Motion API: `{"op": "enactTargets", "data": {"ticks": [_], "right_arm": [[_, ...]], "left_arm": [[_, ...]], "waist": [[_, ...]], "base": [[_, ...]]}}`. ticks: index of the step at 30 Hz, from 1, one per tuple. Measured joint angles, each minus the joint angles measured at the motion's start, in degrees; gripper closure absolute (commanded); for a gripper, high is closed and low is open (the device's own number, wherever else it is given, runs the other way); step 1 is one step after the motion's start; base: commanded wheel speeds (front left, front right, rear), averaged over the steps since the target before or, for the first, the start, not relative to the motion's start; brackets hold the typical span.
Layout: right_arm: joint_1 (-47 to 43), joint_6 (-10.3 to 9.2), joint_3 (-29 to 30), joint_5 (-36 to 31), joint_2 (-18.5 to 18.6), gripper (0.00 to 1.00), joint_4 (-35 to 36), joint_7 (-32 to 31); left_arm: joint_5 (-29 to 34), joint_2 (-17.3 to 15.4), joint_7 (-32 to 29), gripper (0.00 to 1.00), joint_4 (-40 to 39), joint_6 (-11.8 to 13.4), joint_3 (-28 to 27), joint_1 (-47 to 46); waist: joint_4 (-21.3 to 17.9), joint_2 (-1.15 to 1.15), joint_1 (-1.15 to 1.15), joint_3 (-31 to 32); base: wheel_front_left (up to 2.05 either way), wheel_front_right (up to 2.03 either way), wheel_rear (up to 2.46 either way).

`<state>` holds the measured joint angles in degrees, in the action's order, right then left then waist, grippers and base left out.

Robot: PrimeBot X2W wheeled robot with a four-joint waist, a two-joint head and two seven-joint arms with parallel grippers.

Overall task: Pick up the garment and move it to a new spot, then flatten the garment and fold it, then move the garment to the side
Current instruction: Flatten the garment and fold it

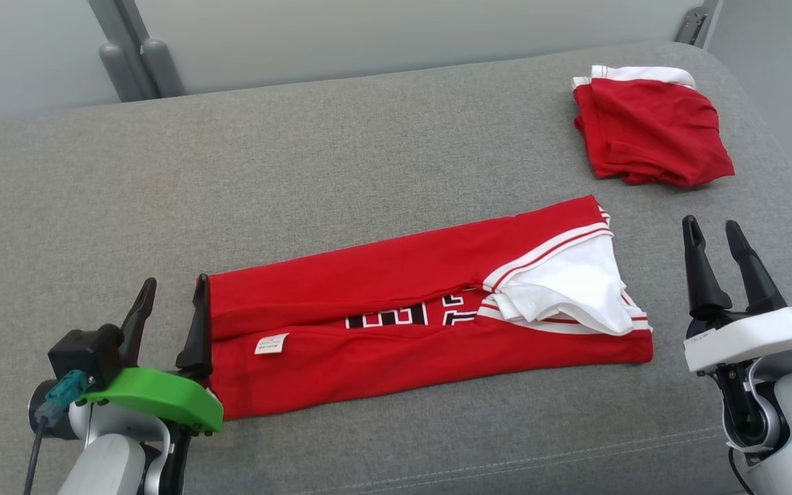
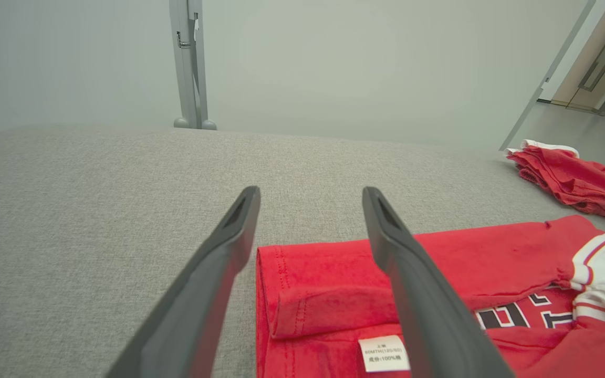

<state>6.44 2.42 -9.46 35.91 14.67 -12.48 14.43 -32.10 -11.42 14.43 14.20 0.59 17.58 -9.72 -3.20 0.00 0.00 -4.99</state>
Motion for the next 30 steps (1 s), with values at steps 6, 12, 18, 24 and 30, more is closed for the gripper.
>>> {"op": "enactTargets", "data": {"ticks": [6,12,18,24,30], "right_arm": [[-0.7,0.58,1.0,-1.7,-0.9,0.0,0.8,0.0],[-2.0,1.14,1.3,-2.7,-2.0,0.0,0.8,0.0],[-2.8,1.71,1.2,-3.3,-2.5,0.0,-0.7,0.0],[-3.3,2.15,0.8,-4.3,-2.4,0.0,-2.8,0.0],[-2.6,2.6,-0.2,-4.6,-1.9,0.0,-5.5,0.0]], "left_arm": [[1.1,0.6,0.0,0.0,-0.3,0.0,-0.6,0.9],[1.6,1.4,0.0,0.0,-0.7,0.0,-0.9,1.6],[1.9,1.5,0.0,0.0,-1.0,0.0,-1.3,2.1],[2.4,1.6,0.0,0.0,-1.7,-0.2,-1.7,2.3],[2.9,1.8,0.0,0.0,-2.0,-0.7,-1.6,2.7]], "waist": [[0.3,0.0,0.0,0.2],[0.5,0.0,0.0,0.4],[0.6,0.0,0.0,0.5],[0.6,0.0,0.0,0.3],[0.8,0.0,0.0,-0.3]], "base": [[0.0,0.0,0.0],[0.0,0.0,0.0],[0.0,0.0,0.0],[0.0,0.0,0.0],[0.0,0.0,0.0]]}}
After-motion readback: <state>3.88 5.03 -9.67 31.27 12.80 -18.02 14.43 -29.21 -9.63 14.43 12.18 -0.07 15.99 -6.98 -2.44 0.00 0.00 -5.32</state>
